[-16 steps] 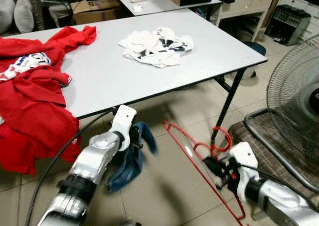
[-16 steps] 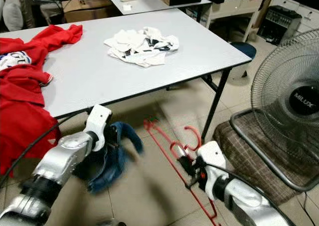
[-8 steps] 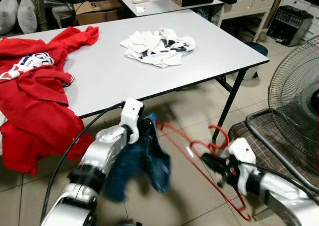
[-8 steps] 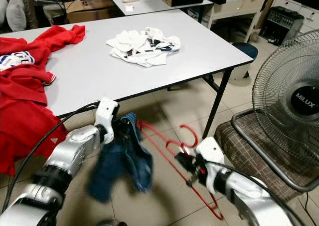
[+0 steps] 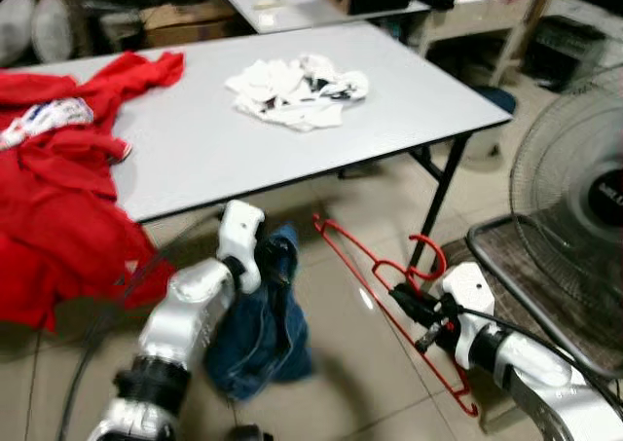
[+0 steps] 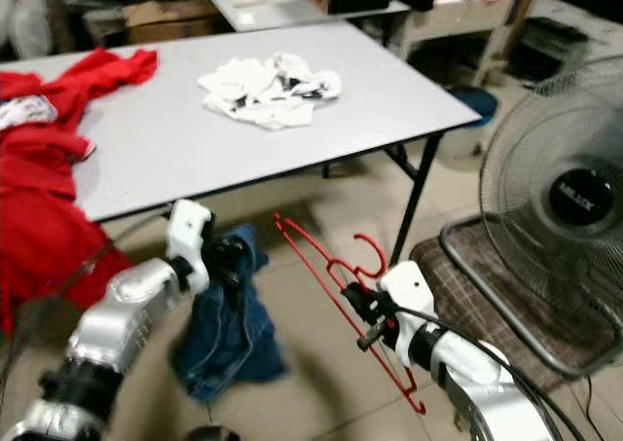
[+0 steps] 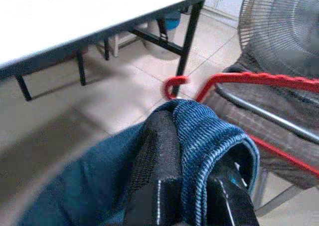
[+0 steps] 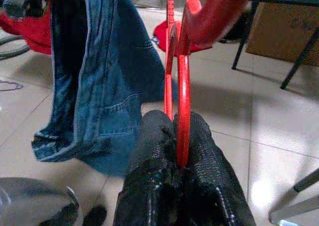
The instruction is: Hang hanger
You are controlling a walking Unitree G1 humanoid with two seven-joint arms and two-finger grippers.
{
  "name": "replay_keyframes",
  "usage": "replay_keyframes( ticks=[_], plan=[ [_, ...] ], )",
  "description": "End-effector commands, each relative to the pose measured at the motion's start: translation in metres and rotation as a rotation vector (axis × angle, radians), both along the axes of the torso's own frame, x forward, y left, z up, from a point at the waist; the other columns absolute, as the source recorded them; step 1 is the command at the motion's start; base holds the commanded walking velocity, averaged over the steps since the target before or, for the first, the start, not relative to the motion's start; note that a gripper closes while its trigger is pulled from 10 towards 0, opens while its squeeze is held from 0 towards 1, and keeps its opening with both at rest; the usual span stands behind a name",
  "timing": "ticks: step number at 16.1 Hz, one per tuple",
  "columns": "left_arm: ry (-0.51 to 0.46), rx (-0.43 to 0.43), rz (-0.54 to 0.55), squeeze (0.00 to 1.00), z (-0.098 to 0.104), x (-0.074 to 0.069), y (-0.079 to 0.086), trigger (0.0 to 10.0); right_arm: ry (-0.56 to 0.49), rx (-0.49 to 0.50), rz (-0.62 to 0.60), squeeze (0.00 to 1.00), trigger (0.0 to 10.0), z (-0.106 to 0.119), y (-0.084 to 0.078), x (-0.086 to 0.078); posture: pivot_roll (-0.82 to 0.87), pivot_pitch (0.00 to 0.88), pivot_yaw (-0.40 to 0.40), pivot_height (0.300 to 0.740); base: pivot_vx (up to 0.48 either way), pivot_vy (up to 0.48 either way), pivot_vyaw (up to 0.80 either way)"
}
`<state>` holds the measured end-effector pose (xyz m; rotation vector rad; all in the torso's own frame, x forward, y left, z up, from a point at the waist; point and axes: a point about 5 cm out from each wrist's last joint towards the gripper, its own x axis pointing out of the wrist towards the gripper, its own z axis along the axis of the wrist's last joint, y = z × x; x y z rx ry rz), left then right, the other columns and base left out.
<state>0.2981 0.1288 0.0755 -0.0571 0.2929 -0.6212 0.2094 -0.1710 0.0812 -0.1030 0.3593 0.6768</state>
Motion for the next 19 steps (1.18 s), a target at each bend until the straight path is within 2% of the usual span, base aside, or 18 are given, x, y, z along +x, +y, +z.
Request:
replay_keyframes(
  ticks=[1, 3, 5, 8, 11, 13, 14, 15, 17, 19],
  plan=[
    [-0.041, 0.013, 0.003, 0.0, 0.011, 0.003, 0.007, 10.0, -0.011, 0.018, -0.012, 0.0, 10.0, 0.002, -0.001, 0.002, -0.02, 0.0, 0.019, 0.74, 0.0, 0.48, 0.0],
    [-0.037, 0.022, 0.005, 0.0, 0.01, 0.003, 0.007, 10.0, -0.011, 0.015, -0.01, 0.0, 10.0, 0.001, -0.004, 0.002, -0.02, 0.0, 0.02, 0.74, 0.0, 0.48, 0.0],
    [-0.019, 0.036, 0.022, 0.0, 0.008, 0.004, 0.009, 10.0, -0.018, 0.013, -0.023, 0.0, 10.0, 0.001, -0.005, 0.004, -0.02, 0.0, 0.021, 0.74, 0.0, 0.0, 0.0],
    [-0.018, 0.086, 0.134, 0.0, 0.005, 0.018, 0.01, 10.0, -0.058, 0.058, -0.076, 0.0, 10.0, 0.006, -0.004, 0.011, -0.02, 0.0, 0.026, 0.74, 0.0, 0.0, 0.0],
    [-0.043, 0.158, 0.289, 0.0, 0.009, 0.039, 0.013, 10.0, -0.054, 0.077, 0.046, 0.0, 10.0, 0.009, 0.003, 0.008, -0.03, 0.0, 0.031, 0.74, 0.0, 0.0, 0.0],
    [-0.039, 0.155, 0.331, 0.0, 0.012, 0.045, 0.013, 10.0, -0.032, 0.074, 0.1, 0.0, 10.0, 0.009, 0.003, 0.004, -0.03, 0.0, 0.038, 0.74, 0.0, 0.0, 0.0],
    [-0.032, 0.117, 0.373, 0.0, 0.015, 0.051, 0.01, 10.0, 0.005, 0.073, 0.16, 0.0, 10.0, 0.007, 0.005, 0.0, -0.03, 0.0, 0.038, 0.74, 0.0, 0.0, 0.0],
    [-0.032, 0.097, 0.351, 0.0, 0.018, 0.053, 0.006, 10.0, 0.04, 0.074, 0.207, 0.0, 10.0, 0.005, 0.007, -0.005, -0.03, 0.0, 0.038, 0.74, 0.0, 0.0, 0.0],
    [-0.042, 0.119, 0.318, 0.0, 0.02, 0.055, -0.001, 10.0, 0.097, 0.096, 0.278, 0.0, 10.0, 0.002, 0.012, -0.012, -0.03, 0.0, 0.035, 0.74, 0.0, 0.0, 0.0],
    [-0.048, 0.118, 0.309, 0.0, 0.023, 0.058, -0.008, 10.0, 0.096, 0.094, 0.271, 0.0, 10.0, 0.0, 0.014, -0.006, -0.04, 0.0, 0.036, 0.74, 0.0, 0.0, 0.0]
  ],
)
